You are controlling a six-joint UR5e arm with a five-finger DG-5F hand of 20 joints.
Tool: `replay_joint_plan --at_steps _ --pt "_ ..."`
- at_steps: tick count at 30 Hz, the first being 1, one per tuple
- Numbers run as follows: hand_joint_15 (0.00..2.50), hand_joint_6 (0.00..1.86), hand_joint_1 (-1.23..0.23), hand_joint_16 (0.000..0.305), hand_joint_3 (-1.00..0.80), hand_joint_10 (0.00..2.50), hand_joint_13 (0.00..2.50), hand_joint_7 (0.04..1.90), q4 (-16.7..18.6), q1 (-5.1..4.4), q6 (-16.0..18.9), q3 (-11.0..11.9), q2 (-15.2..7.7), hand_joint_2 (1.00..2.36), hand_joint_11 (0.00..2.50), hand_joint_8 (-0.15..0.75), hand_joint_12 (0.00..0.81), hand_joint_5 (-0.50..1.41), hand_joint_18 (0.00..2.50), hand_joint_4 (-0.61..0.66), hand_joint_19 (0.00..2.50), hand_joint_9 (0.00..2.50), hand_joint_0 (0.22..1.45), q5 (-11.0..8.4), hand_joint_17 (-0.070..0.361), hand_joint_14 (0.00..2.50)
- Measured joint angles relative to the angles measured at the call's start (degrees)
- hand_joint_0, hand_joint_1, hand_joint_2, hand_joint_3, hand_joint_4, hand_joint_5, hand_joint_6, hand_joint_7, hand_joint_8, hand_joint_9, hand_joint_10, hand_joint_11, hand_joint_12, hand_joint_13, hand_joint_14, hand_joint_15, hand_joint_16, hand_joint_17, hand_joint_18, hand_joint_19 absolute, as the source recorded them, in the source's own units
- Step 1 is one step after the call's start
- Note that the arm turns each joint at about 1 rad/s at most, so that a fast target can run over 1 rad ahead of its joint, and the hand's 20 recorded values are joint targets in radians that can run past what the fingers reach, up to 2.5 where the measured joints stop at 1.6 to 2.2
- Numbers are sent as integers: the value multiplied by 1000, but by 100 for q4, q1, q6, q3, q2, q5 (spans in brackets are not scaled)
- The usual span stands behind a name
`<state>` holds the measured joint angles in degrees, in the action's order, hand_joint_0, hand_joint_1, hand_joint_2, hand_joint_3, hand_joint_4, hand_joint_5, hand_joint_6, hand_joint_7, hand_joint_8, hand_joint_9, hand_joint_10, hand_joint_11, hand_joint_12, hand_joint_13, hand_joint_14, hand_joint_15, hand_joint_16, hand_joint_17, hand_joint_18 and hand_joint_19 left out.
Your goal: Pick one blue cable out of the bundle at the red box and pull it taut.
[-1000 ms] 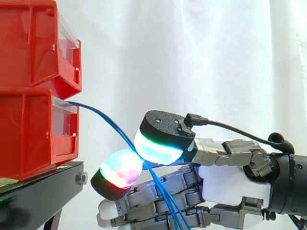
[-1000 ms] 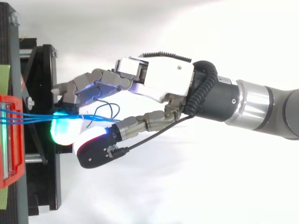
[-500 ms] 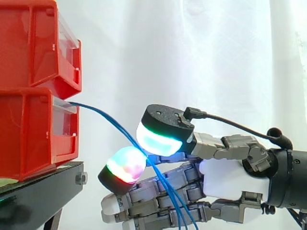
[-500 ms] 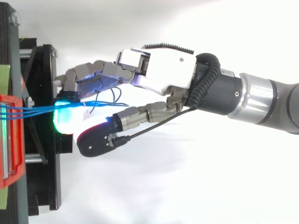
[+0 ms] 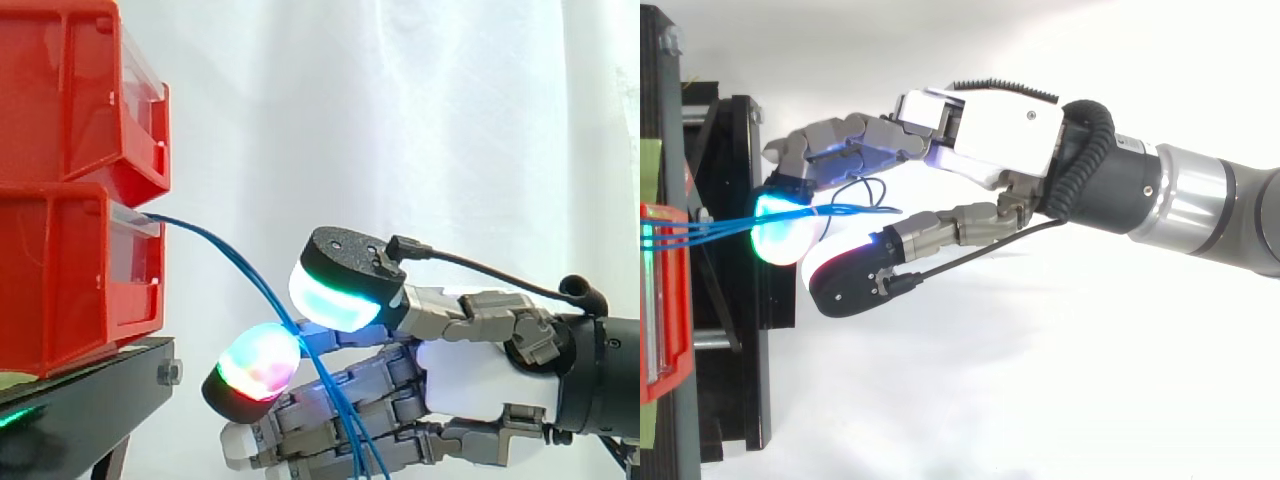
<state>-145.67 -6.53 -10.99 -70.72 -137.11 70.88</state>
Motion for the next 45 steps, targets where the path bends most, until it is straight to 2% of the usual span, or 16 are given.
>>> replay_joint_plan --at_steps 10,22,30,45 --pt "102 503 -602 58 -474 5 266 996 0 19 -337 -1 0 1002 287 345 360 -115 211 396 156 569 525 -36 130 4" --pt "103 507 -706 55 -363 6 285 1243 -4 45 -369 0 0 1010 303 338 347 -97 235 248 153 574 588 -38 123 4" --pt "99 751 -740 54 -251 6 293 922 -5 47 -367 4 0 1015 326 335 348 -156 268 204 139 576 610 -29 122 4" --pt "99 879 -746 61 -32 5 325 846 -7 55 -304 1 0 1014 366 369 380 -166 326 164 119 604 603 -22 137 4"
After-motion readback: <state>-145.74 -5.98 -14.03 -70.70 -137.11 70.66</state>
